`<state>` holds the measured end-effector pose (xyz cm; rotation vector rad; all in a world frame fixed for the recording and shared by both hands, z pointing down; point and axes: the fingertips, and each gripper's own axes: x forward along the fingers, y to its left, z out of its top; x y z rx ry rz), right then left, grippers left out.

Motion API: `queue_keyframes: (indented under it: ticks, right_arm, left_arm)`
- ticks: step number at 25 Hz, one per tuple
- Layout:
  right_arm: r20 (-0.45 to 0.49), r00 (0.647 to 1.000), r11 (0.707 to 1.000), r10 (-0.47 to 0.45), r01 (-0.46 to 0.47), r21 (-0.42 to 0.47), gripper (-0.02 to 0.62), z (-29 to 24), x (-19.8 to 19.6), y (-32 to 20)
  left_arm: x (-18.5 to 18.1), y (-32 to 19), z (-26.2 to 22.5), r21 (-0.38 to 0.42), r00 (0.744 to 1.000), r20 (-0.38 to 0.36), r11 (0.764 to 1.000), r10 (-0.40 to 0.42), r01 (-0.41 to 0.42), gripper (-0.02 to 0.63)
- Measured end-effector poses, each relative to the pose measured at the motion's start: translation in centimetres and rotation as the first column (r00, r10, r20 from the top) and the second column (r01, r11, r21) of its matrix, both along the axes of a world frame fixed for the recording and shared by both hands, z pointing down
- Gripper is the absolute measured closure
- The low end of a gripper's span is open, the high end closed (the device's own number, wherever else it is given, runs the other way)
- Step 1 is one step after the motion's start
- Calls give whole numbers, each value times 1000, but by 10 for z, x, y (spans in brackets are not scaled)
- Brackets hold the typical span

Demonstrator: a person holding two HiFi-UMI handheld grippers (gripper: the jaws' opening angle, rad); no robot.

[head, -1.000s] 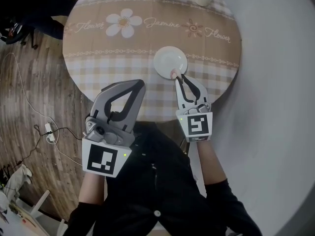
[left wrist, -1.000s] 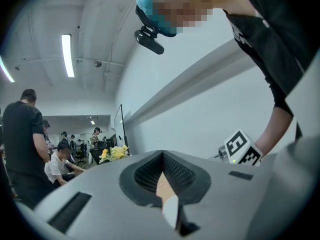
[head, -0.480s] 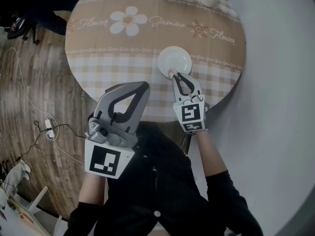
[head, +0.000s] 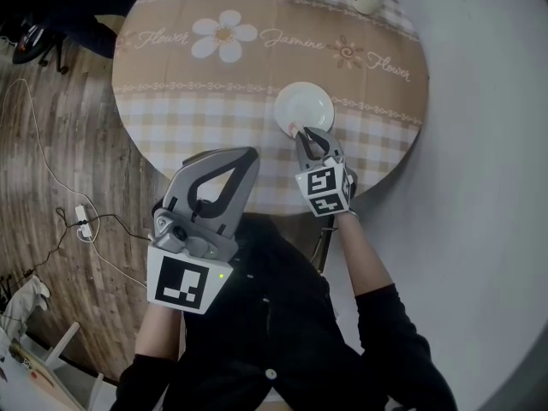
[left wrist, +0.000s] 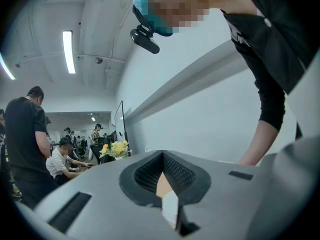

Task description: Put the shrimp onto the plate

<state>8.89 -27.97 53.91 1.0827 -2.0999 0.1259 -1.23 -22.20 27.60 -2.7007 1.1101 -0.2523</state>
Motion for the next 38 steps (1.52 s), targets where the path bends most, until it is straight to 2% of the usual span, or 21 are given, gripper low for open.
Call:
queue_keyframes:
  ticks: [14, 27, 38]
  right_arm:
    - [-35, 999, 989, 26, -31, -141, 555, 43, 11, -20]
    - [-36, 999, 977, 39, -45, -207, 555, 53, 12, -30]
    - [28, 999, 965, 40, -31, -260, 554, 56, 10, -33]
  left_arm:
    - [0, -3, 6, -13, 1000, 4, 1000, -14, 14, 604]
    - [-3, -2, 9, -23, 1000, 10, 1000, -21, 21, 604]
    - [-5, -1, 11, -21, 1000, 22, 1000, -21, 21, 604]
